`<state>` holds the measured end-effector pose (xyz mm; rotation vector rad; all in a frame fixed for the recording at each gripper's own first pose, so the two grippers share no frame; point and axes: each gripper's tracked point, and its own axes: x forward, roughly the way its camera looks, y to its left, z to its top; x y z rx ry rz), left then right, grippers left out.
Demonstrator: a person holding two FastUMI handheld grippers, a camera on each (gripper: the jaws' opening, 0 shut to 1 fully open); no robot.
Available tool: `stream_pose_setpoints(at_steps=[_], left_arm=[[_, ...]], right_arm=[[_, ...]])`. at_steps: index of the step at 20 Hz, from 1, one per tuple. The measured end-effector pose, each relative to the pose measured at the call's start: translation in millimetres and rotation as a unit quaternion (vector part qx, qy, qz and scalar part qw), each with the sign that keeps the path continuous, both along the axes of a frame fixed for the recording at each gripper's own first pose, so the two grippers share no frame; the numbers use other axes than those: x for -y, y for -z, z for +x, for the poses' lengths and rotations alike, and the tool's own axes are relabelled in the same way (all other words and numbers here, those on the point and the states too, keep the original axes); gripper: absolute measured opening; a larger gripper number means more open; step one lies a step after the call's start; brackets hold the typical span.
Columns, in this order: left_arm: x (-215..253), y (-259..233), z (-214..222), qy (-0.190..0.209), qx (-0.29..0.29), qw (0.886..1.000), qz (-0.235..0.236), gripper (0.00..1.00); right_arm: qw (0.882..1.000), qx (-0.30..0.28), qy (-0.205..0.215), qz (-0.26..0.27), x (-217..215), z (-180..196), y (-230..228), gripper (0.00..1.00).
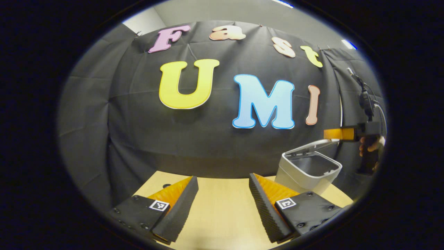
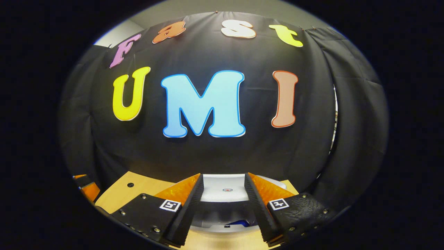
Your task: Press the lid of the desktop garbage bin to open it, pick up the crumpled paper on the desktop and throw it into the bin, then pick up the pop can on the desktop and drop it into the bin, and finally close the garbage bin lid.
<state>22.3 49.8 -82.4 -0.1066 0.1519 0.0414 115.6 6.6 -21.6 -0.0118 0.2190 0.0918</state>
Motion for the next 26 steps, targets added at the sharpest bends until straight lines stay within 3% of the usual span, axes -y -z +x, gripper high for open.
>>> stream_pose_setpoints(at_steps=[14,26], left_arm=[[1.0,0.7,-1.9,-0.005,-0.003,1.000,-0.002,0.97],[14.7,-0.4,4.1,0.008,-0.004,1.000,0.000,0.94]], right_arm=[[0.999,-0.051,0.000,-0.002,0.6,-13.4,63.9,0.78],[0.999,-0.032,-0.005,-0.005,-0.2,-17.5,74.2,0.78]])
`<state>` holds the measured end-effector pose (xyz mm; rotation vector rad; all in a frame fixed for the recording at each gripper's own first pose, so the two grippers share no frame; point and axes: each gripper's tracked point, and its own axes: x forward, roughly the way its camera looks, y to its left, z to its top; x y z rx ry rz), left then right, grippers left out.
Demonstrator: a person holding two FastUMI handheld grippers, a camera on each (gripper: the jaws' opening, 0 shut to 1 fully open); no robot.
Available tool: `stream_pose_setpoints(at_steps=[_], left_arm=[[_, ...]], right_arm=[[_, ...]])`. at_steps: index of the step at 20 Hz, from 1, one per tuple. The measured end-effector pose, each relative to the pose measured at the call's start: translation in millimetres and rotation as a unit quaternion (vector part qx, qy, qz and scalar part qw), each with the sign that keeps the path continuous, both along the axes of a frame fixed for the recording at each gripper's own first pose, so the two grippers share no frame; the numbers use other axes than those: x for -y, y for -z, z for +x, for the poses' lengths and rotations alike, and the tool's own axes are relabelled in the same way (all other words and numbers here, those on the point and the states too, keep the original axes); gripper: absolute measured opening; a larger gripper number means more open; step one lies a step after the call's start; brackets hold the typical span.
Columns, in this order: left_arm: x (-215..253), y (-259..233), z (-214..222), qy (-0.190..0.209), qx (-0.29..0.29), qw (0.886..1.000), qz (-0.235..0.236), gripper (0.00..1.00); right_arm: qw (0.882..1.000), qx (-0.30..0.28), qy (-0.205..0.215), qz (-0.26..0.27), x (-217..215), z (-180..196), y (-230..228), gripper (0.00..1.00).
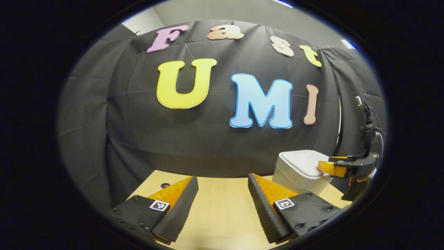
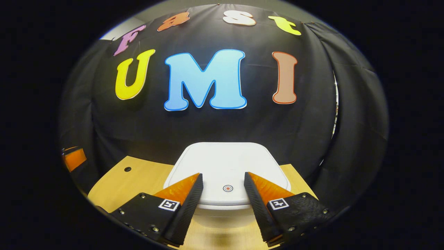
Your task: Press the lid of the desktop garbage bin to open it, pick up the crumpled paper on the desktop and throw it into the bin, then pick up the pop can on the desktop and drop it into the bin, and finally close the garbage bin lid.
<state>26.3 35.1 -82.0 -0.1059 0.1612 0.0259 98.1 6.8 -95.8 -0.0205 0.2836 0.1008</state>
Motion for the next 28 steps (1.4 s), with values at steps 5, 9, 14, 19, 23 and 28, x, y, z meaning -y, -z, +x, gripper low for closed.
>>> stream_pose_setpoints(at_steps=[5,9,14,19,23,28], left_arm=[[3.5,0.3,3.2,0.005,0.000,1.000,-0.004,0.94],[2.2,3.8,2.6,0.004,-0.004,1.000,-0.007,0.94],[1.6,6.2,0.4,0.003,-0.008,1.000,-0.011,0.94],[1.5,5.8,-3.0,0.001,-0.008,1.000,-0.011,0.95],[0.3,1.8,-2.2,0.000,-0.003,1.000,-0.003,0.95],[5.4,-4.5,-1.0,0.006,0.006,1.000,0.003,0.94]], right_arm=[[1.000,0.019,-0.002,0.004,-0.4,0.1,0.8,0.78],[0.999,0.052,0.001,0.001,-0.7,0.0,3.2,0.78],[0.998,0.064,0.001,0.014,-0.2,-0.4,7.7,0.79],[0.997,0.077,0.006,0.022,0.1,-0.7,6.6,0.79],[0.997,0.078,0.011,0.029,0.4,0.1,4.2,0.78],[0.998,0.066,0.010,0.018,0.2,0.6,0.5,0.78]])
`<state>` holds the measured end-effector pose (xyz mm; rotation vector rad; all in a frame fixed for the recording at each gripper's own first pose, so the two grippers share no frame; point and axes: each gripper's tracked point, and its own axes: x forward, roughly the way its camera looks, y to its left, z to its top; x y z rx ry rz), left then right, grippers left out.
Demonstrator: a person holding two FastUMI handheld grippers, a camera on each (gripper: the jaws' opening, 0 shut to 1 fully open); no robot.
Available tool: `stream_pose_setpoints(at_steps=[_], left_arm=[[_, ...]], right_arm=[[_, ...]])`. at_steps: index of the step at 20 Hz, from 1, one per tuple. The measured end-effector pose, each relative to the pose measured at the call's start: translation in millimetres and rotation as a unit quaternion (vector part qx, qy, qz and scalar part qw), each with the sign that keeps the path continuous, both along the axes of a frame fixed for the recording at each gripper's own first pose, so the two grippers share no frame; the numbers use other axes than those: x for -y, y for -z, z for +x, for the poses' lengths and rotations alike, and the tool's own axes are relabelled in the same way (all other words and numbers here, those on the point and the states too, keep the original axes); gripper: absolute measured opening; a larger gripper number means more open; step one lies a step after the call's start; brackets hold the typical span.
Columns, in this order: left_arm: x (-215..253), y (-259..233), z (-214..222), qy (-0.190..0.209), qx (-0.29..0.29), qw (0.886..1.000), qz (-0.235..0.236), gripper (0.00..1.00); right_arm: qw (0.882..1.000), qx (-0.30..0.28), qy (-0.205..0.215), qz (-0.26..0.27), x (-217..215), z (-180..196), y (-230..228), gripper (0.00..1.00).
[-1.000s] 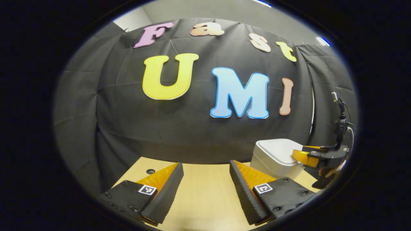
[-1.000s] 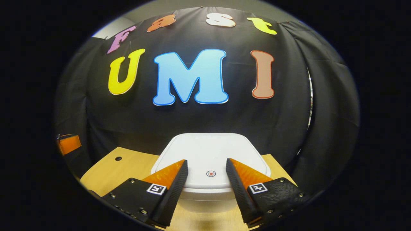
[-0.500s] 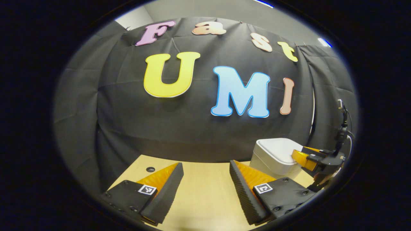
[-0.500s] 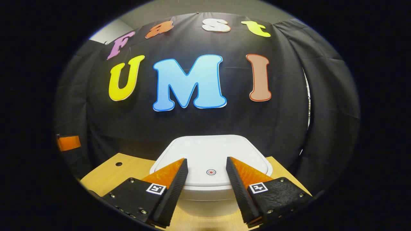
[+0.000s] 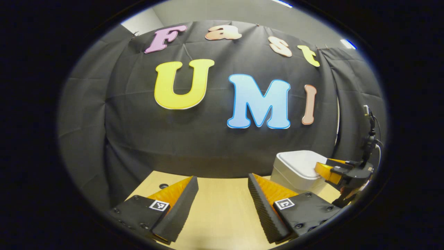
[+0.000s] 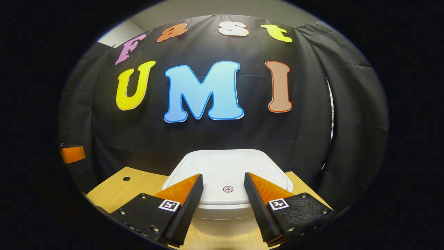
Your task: Press the lid of the desktop garbage bin to open it, pick up the crumpled paper on the desktop and throw it into the bin, then pick up the pop can on the desktop and drop it into the bin, and finally close the garbage bin lid.
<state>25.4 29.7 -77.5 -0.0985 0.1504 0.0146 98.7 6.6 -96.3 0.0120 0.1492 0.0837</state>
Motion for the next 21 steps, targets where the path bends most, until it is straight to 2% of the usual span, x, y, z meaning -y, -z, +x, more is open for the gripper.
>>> stream_pose_setpoints(at_steps=[6,17,21], left_arm=[[12.5,-18.1,4.7,0.016,0.026,0.999,0.014,0.94],[20.5,-51.6,-21.3,0.018,0.065,0.997,0.023,0.94],[25.3,-58.3,-29.9,0.033,0.075,0.997,0.016,0.94]], right_arm=[[1.000,0.007,0.008,0.012,2.1,-10.2,-21.4,0.78],[0.998,0.060,-0.001,0.024,-18.6,-91.2,-79.2,0.78],[0.996,0.080,0.012,0.032,-21.3,-116.5,-95.8,0.78]])
